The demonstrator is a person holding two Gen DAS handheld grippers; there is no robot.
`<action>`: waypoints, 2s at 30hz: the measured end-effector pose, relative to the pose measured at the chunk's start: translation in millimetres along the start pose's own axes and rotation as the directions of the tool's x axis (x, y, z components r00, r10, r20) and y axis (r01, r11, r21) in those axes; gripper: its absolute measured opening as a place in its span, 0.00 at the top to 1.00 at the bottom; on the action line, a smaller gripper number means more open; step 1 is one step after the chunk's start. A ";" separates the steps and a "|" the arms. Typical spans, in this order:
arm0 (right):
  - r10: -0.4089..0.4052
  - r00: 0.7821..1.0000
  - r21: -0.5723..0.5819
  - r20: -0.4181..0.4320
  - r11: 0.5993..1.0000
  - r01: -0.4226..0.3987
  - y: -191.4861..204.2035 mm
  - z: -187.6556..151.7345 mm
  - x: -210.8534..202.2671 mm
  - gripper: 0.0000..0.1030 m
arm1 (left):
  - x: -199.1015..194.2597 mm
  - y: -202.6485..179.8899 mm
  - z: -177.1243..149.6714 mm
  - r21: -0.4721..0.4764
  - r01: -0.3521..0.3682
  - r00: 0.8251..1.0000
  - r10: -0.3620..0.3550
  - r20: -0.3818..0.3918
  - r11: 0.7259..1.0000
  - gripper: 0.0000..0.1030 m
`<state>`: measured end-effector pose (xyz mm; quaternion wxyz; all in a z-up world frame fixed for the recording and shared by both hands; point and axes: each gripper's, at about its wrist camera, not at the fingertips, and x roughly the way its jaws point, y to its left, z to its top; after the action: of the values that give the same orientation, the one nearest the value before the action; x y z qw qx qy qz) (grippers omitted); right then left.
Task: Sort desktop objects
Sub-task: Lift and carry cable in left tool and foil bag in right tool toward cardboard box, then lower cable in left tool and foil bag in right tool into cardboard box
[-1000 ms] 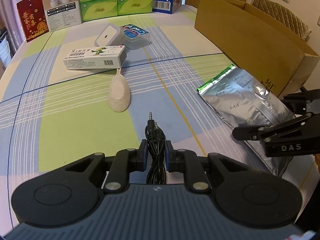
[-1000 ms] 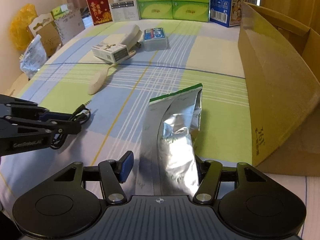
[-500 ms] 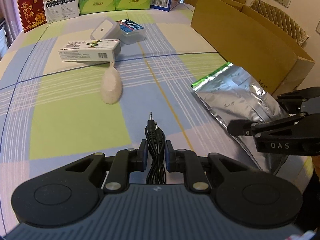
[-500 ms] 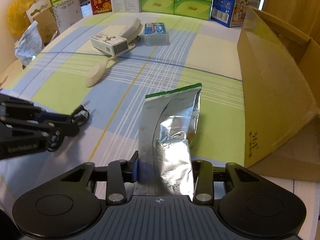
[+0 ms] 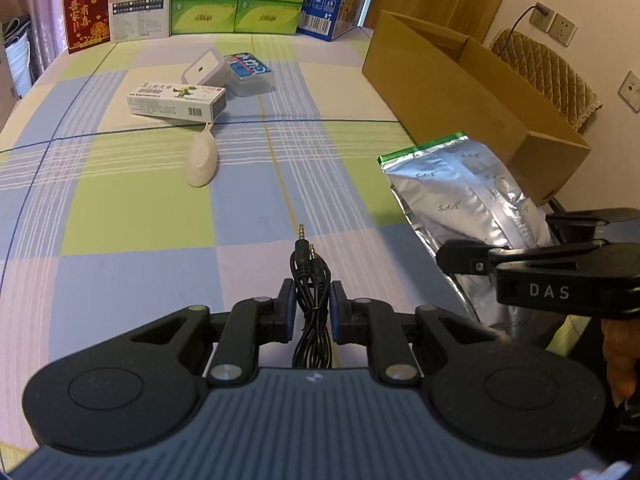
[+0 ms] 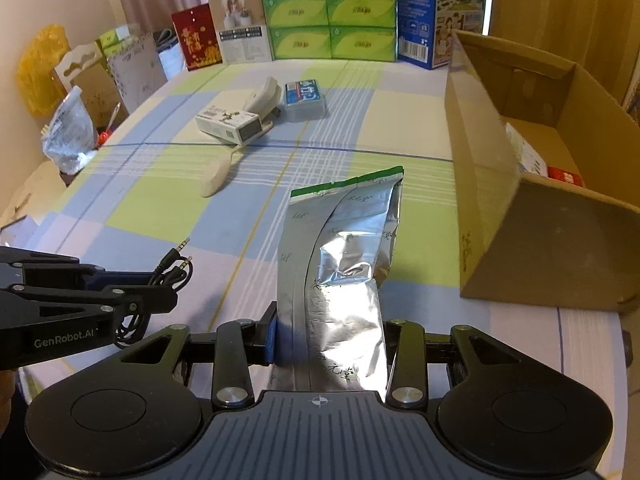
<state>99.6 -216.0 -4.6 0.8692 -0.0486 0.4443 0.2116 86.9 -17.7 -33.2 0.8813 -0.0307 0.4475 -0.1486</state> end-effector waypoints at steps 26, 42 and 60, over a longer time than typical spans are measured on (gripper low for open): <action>-0.027 0.988 0.078 0.153 0.997 0.015 -28.3 -18.5 -97.4 0.65 | -37.0 -77.7 7.5 0.041 0.034 0.998 -0.036 0.050 0.999 0.88; -0.074 0.980 0.153 0.182 0.987 0.046 -83.9 -21.8 -131.6 0.65 | -32.0 -137.4 29.7 0.095 0.095 0.993 -0.101 0.063 0.991 0.88; -0.108 0.972 0.189 0.207 0.980 0.068 -124.4 -11.1 -142.3 0.65 | -22.0 -171.6 59.9 0.132 0.120 0.989 -0.130 0.073 0.984 0.88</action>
<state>69.0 -377.9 88.7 0.9217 0.0342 0.3619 0.1355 82.3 -179.7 51.9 0.8878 -0.0085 0.3982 -0.2306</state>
